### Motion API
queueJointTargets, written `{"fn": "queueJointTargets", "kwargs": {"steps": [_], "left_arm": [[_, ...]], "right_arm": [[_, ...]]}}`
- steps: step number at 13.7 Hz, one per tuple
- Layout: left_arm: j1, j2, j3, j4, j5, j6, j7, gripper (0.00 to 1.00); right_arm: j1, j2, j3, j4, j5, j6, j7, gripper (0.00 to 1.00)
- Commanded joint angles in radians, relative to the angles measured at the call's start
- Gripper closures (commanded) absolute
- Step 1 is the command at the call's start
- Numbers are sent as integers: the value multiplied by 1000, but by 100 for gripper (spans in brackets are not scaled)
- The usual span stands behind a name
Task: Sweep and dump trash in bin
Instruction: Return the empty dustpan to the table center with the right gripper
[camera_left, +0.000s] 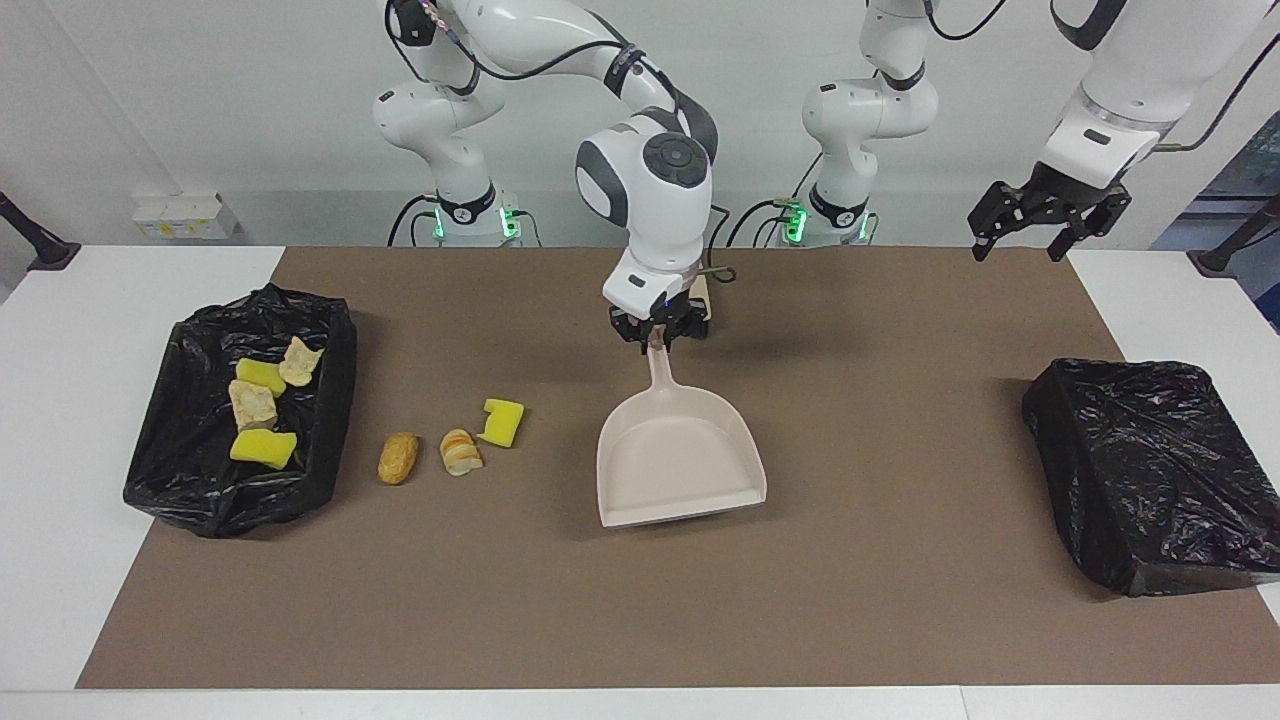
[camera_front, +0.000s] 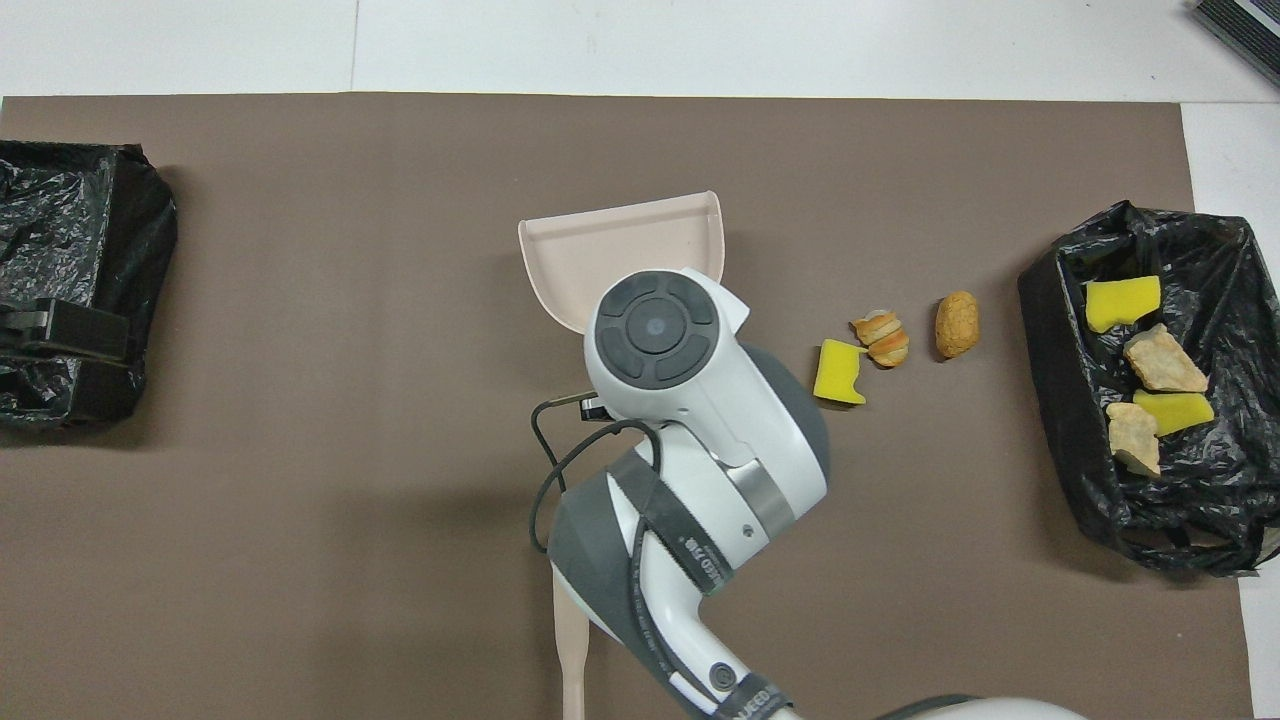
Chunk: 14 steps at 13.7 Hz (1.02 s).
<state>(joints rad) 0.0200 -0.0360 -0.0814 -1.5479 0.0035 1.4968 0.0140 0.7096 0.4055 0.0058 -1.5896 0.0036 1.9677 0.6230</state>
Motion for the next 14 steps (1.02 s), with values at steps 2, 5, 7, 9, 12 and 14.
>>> {"fn": "queueJointTargets", "kwargs": {"steps": [2,5,7,9,12,14], "left_arm": [[11,-13,-8,0,-5,-16,-8,0],[12,-13,-6,0,-5,-15,-3,0],[12,-13,-8,0,-5,-16,-5,0],[11,-13,-8,0,-5,-16,-8,0],[3,-13,-8,0,-5,-10,-9,0],[0,-13,-8,0,-5,-15,-11,0]], "right_arm": [[45,79,0,14,93,112,130,100],[48,87,0,14,104,93,142,83],[37,76,2,8,104,74,139,0],[21,32,0,0,121,16,130,0],[14,-42,0,-13,140,-100,130,0],[5,-123,0,-91,253,-116,142,0]]}}
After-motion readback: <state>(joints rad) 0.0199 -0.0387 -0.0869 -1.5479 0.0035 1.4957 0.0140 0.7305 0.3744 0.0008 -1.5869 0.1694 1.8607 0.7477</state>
